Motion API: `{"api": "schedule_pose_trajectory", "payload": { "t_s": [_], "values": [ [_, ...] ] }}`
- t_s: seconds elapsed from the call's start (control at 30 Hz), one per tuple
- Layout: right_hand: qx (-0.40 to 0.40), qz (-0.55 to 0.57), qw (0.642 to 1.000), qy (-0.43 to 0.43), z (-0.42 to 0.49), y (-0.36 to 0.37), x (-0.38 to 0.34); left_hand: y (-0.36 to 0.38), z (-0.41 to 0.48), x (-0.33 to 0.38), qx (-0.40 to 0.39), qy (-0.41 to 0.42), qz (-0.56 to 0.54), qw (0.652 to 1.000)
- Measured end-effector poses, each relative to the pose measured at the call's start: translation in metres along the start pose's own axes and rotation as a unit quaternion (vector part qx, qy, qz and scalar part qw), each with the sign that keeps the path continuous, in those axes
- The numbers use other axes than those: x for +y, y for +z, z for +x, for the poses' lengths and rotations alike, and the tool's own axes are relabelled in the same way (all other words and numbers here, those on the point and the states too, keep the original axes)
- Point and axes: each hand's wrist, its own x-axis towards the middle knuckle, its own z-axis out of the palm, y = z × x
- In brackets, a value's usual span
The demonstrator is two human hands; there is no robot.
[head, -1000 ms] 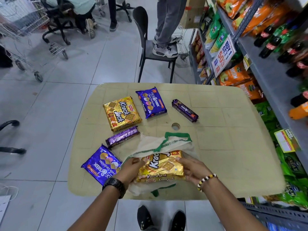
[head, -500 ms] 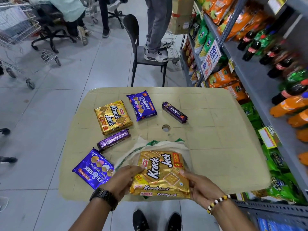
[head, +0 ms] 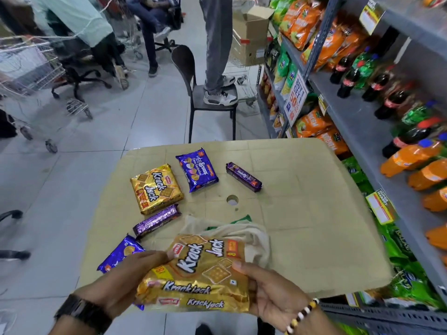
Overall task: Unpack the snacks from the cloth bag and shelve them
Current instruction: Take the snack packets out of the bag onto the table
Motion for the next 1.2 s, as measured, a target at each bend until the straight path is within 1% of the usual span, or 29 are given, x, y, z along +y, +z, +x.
{"api": "schedule_pose_trajectory", "payload": {
  "t_s": [0.1,0.2,0.3,0.4,0.5,0.57,0.63,0.73,0.8,0.9,1.0,1.07,1.13,1.2],
  "values": [
    [-0.048,-0.068,0.996,-0.02,-0.001,-0.013,-0.025,0.008,-0.001,0.001,0.018,0.051,-0.019,0.998],
    [-0.037,-0.099,0.992,-0.061,0.005,-0.044,-0.059,0.03,0.024,0.003,0.024,0.073,-0.043,0.996],
    [0.022,-0.121,0.986,-0.117,0.019,-0.082,-0.091,0.072,0.067,0.014,0.014,0.106,-0.022,0.994],
    [0.116,-0.127,0.972,-0.159,0.043,-0.138,-0.124,0.137,0.129,0.028,0.014,0.118,-0.001,0.993],
    [0.202,-0.134,0.953,-0.18,0.069,-0.196,-0.153,0.195,0.198,0.034,0.009,0.118,0.003,0.993],
    [0.252,-0.165,0.935,-0.187,0.084,-0.232,-0.167,0.228,0.235,0.036,-0.003,0.115,0.002,0.993],
    [0.285,-0.199,0.919,-0.188,0.097,-0.268,-0.176,0.257,0.27,0.033,0.001,0.115,0.016,0.993],
    [0.307,-0.227,0.908,-0.172,0.112,-0.306,-0.176,0.283,0.31,0.021,0.025,0.122,0.071,0.99],
    [0.311,-0.238,0.906,-0.161,0.12,-0.324,-0.169,0.291,0.33,0.009,0.042,0.109,0.103,0.988],
    [0.318,-0.269,0.898,-0.144,0.132,-0.349,-0.154,0.304,0.343,-0.004,0.064,0.096,0.166,0.979],
    [0.327,-0.318,0.88,-0.134,0.138,-0.36,-0.142,0.312,0.339,-0.011,0.08,0.1,0.273,0.953],
    [0.354,-0.342,0.859,-0.138,0.136,-0.355,-0.141,0.312,0.338,-0.014,0.063,0.098,0.321,0.94],
    [0.39,-0.349,0.839,-0.151,0.134,-0.351,-0.144,0.304,0.336,-0.016,0.058,0.108,0.365,0.923],
    [0.402,-0.371,0.816,-0.186,0.132,-0.341,-0.147,0.287,0.327,-0.015,0.078,0.116,0.399,0.906]
  ]
}}
